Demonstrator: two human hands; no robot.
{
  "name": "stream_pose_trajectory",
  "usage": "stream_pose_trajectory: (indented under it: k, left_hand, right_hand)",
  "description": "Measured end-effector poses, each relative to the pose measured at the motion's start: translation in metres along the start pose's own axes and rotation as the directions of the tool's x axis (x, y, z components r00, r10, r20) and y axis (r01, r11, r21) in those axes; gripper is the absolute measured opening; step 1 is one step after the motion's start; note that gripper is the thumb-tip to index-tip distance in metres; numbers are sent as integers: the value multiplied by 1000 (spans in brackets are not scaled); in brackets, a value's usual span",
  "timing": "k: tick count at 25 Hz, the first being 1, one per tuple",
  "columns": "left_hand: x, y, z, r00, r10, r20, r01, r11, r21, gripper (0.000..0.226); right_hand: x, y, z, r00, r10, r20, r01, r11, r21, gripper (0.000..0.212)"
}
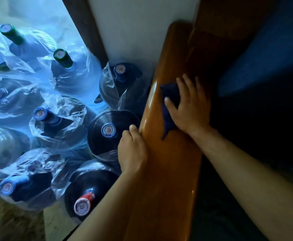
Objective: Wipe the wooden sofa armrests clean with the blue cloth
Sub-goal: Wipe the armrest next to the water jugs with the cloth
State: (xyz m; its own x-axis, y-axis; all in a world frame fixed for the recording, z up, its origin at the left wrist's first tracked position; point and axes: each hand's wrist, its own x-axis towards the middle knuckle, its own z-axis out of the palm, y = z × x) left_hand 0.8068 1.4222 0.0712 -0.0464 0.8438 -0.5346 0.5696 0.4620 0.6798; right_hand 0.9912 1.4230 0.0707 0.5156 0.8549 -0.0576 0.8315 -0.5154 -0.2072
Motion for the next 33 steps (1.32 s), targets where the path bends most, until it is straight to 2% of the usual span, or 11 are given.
stream_pose_trajectory:
  k: [2, 7, 10, 13, 17, 19, 22, 23, 26, 27, 33]
  left_hand:
    - [18, 19, 8, 999, 36, -6, -36, 999, -16, 48]
    - [34, 26, 18, 989, -11, -148, 1, 998, -66, 55]
    - [27, 23, 18, 981, 62, -186, -72, 996, -44, 47]
    - [32, 23, 22, 975, 112, -189, -125, 991, -57, 48]
    - [33, 24, 17, 980, 37, -195, -73, 981, -182, 48]
    - [37, 16, 4, 978, -124, -167, 53, 924, -378, 49]
    - [34, -12, -33, 954, -255, -156, 158, 874, -459, 50]
    - [30, -24, -45, 961, -253, -114, 182, 886, -426, 52]
    - [1, -65, -68, 949, -293, 117, 315, 902, -295, 56]
    - [-13, -81, -73, 932, -318, 171, 355, 893, -276, 56]
    - [-76, -148, -116, 871, -492, -10, 460, 822, -336, 54]
  right_hand:
    - [46, -30, 0, 1000, 11, -25, -12, 999, -51, 76]
    - [71, -60, 14, 816, -532, 227, 563, 821, -97, 64]
    - [145, -59, 2, 962, -258, 94, 274, 924, -267, 63]
    - [196, -57, -5, 996, 82, 41, -74, 983, -166, 68]
    - [130, -59, -3, 981, -189, 54, 191, 981, -32, 53]
    - [46, -53, -5, 834, -522, 179, 511, 853, 111, 46]
    - [-10, -51, -8, 444, -808, 387, 850, 517, 103, 45]
    - [6, -60, -12, 425, -787, 447, 873, 488, 28, 47]
    - [84, -104, -17, 742, -418, 524, 620, 725, -299, 57]
    - [87, -115, -11, 767, -302, 565, 561, 744, -363, 59]
    - [-165, -169, 36, 317, -493, 810, 850, 527, -12, 48]
